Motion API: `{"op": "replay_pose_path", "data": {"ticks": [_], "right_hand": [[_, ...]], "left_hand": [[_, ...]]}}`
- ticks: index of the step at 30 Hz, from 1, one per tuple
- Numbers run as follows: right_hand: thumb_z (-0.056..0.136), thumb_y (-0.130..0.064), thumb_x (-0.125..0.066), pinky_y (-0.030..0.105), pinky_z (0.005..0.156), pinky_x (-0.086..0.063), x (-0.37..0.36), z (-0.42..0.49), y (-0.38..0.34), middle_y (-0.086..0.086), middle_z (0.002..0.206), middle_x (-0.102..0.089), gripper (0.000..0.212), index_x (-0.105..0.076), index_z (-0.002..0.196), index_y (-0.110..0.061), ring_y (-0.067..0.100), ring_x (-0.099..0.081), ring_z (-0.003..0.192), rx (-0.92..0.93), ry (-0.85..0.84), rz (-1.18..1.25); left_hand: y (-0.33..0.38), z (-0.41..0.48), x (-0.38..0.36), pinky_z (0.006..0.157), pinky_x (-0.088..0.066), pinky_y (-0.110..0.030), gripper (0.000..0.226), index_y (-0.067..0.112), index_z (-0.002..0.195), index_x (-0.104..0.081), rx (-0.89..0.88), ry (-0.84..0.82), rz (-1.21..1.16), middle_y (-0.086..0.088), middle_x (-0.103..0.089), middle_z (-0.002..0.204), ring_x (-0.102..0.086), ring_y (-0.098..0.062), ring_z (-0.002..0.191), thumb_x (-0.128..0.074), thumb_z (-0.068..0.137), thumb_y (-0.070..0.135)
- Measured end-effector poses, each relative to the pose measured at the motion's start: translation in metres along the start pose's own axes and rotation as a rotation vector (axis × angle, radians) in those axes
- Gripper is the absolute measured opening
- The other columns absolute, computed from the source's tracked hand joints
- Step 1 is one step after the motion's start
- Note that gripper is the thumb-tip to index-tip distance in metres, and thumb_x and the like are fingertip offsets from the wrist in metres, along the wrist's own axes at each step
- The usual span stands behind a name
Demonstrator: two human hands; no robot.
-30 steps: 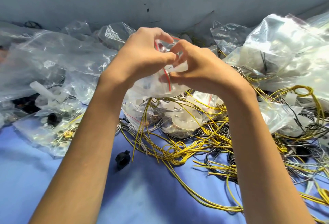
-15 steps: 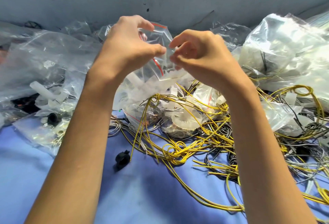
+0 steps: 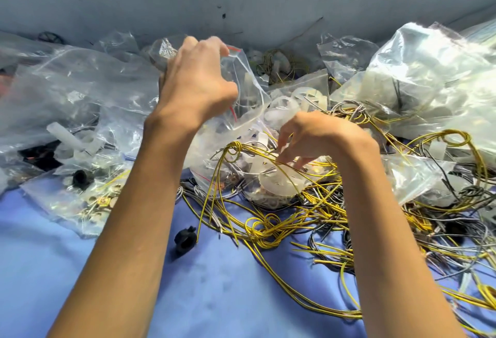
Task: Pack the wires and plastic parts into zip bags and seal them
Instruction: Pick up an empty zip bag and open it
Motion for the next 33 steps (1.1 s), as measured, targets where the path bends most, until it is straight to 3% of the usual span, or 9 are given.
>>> {"op": "replay_pose_path", "data": {"ticks": [2, 8, 14, 17, 20, 24, 27, 33], "right_hand": [[0.076, -0.022, -0.078, 0.009, 0.044, -0.037, 0.003, 0.000, -0.002, -0.014, 0.047, -0.060, 0.012, -0.069, 0.084, -0.024, -0.005, -0.058, 0.045, 0.029, 0.034, -0.048], [0.073, -0.016, -0.080, 0.021, 0.068, -0.051, 0.013, -0.004, -0.002, -0.006, 0.068, -0.071, 0.015, -0.069, 0.078, -0.024, 0.003, -0.067, 0.064, 0.084, 0.120, -0.001], [0.080, -0.016, -0.066, 0.020, 0.054, -0.038, 0.030, -0.012, 0.000, -0.002, 0.073, -0.071, 0.010, -0.067, 0.084, -0.024, 0.006, -0.061, 0.065, 0.112, 0.161, 0.052], [0.085, -0.021, -0.061, 0.023, 0.057, -0.037, 0.046, -0.021, 0.002, -0.003, 0.078, -0.064, 0.008, -0.062, 0.079, -0.027, 0.013, -0.057, 0.073, 0.123, 0.228, 0.116], [0.090, -0.028, -0.056, 0.024, 0.059, -0.038, 0.065, -0.029, 0.005, 0.001, 0.085, -0.061, 0.008, -0.059, 0.083, -0.025, 0.014, -0.054, 0.072, 0.120, 0.395, 0.183], [0.090, -0.030, -0.057, 0.032, 0.076, -0.048, 0.092, -0.048, 0.008, 0.009, 0.097, -0.066, 0.014, -0.068, 0.094, -0.023, 0.026, -0.061, 0.089, 0.068, 0.705, 0.210], [0.082, -0.019, -0.057, 0.042, 0.086, -0.052, 0.104, -0.064, 0.007, 0.011, 0.106, -0.068, 0.023, -0.071, 0.101, -0.021, 0.032, -0.063, 0.099, 0.026, 0.870, 0.197], [0.087, -0.020, -0.052, 0.033, 0.087, -0.048, 0.116, -0.084, 0.011, 0.004, 0.112, -0.067, 0.025, -0.068, 0.106, -0.020, 0.025, -0.061, 0.103, -0.031, 1.115, 0.236]], "left_hand": [[0.000, 0.000, -0.002, 0.097, -0.043, -0.038, 0.050, 0.026, 0.125, -0.055, 0.000, -0.011, -0.011, -0.011, -0.054, 0.118, -0.051, -0.030, 0.113, -0.056, 0.077, 0.014], [0.001, 0.001, -0.007, 0.097, -0.041, -0.036, 0.049, 0.026, 0.125, -0.056, -0.022, -0.047, -0.025, -0.009, -0.055, 0.119, -0.050, -0.027, 0.114, -0.058, 0.077, 0.016], [0.002, 0.003, -0.014, 0.091, -0.038, -0.028, 0.049, 0.028, 0.123, -0.057, -0.086, -0.117, -0.017, -0.004, -0.054, 0.112, -0.051, -0.024, 0.110, -0.062, 0.076, 0.016], [0.006, -0.001, -0.026, 0.075, -0.037, -0.022, 0.048, 0.029, 0.119, -0.059, -0.157, -0.275, -0.005, 0.004, -0.052, 0.100, -0.052, -0.017, 0.087, -0.066, 0.074, 0.014], [0.010, -0.006, -0.040, 0.055, -0.036, -0.013, 0.045, 0.030, 0.117, -0.060, -0.214, -0.422, -0.001, 0.006, -0.058, 0.098, -0.050, 0.002, 0.068, -0.070, 0.075, 0.018], [0.014, -0.008, -0.050, 0.057, -0.033, -0.011, 0.041, 0.026, 0.119, -0.060, -0.269, -0.492, 0.014, 0.008, -0.062, 0.093, -0.045, 0.010, 0.067, -0.069, 0.079, 0.025], [0.015, -0.008, -0.052, 0.057, -0.033, -0.012, 0.045, 0.024, 0.122, -0.060, -0.295, -0.510, 0.031, 0.008, -0.063, 0.093, -0.044, 0.011, 0.067, -0.071, 0.079, 0.032], [0.015, -0.009, -0.051, 0.055, -0.031, -0.012, 0.051, 0.026, 0.124, -0.059, -0.309, -0.491, 0.044, 0.011, -0.059, 0.094, -0.043, 0.011, 0.064, -0.073, 0.076, 0.036]]}}
Point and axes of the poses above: each hand's wrist, its own z-axis towards the middle knuckle, its own x-axis out of the back of the hand, y = z × x, the point moved 8 cm from there along z, towards the middle knuckle
